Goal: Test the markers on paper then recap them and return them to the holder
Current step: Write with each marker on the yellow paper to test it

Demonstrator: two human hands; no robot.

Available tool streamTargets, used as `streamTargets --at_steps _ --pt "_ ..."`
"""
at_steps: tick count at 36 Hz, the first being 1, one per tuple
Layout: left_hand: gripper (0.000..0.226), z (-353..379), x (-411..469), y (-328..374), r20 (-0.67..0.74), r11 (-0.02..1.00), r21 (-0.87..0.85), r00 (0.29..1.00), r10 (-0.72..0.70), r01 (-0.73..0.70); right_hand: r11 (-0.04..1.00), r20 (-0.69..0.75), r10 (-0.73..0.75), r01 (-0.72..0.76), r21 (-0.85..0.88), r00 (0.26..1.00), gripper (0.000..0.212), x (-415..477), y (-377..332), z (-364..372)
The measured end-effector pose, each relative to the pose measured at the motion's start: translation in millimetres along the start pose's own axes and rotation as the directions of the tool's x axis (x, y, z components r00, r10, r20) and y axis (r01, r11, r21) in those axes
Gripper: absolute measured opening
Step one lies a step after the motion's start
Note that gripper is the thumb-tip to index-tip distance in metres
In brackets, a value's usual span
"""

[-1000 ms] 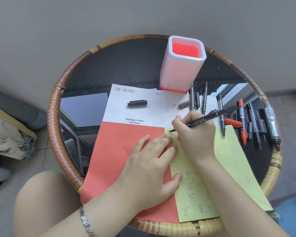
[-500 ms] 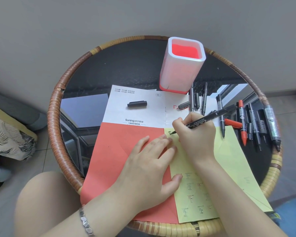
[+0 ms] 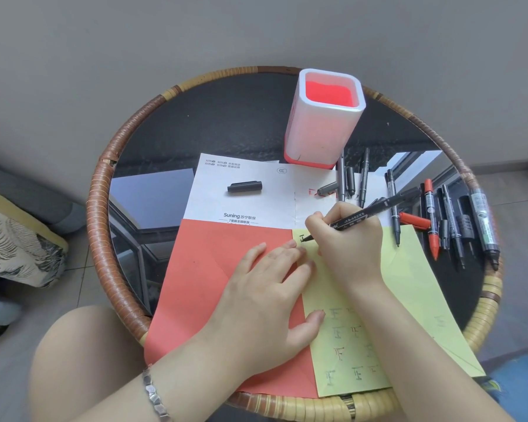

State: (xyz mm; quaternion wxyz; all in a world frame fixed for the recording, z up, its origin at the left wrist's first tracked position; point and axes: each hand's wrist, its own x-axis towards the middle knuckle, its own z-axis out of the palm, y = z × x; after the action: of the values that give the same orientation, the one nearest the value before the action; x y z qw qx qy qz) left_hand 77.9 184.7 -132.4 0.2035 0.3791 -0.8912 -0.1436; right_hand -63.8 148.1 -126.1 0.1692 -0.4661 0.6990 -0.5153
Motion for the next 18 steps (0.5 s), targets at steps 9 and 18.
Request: streamTargets --at_steps 9,18 --pt "0.051 1.1 0.6 -0.7 -0.010 1.000 -0.003 1.000 0.003 -0.003 0.997 -0.013 -0.058 0.057 -0.044 0.998 0.034 -2.7 -1.6 -0.5" --pt "0.052 1.0 0.0 -0.6 -0.005 1.000 0.009 1.000 0.000 0.000 0.993 -0.058 0.102 -0.098 0.073 0.993 0.034 0.2 -0.4 -6.3"
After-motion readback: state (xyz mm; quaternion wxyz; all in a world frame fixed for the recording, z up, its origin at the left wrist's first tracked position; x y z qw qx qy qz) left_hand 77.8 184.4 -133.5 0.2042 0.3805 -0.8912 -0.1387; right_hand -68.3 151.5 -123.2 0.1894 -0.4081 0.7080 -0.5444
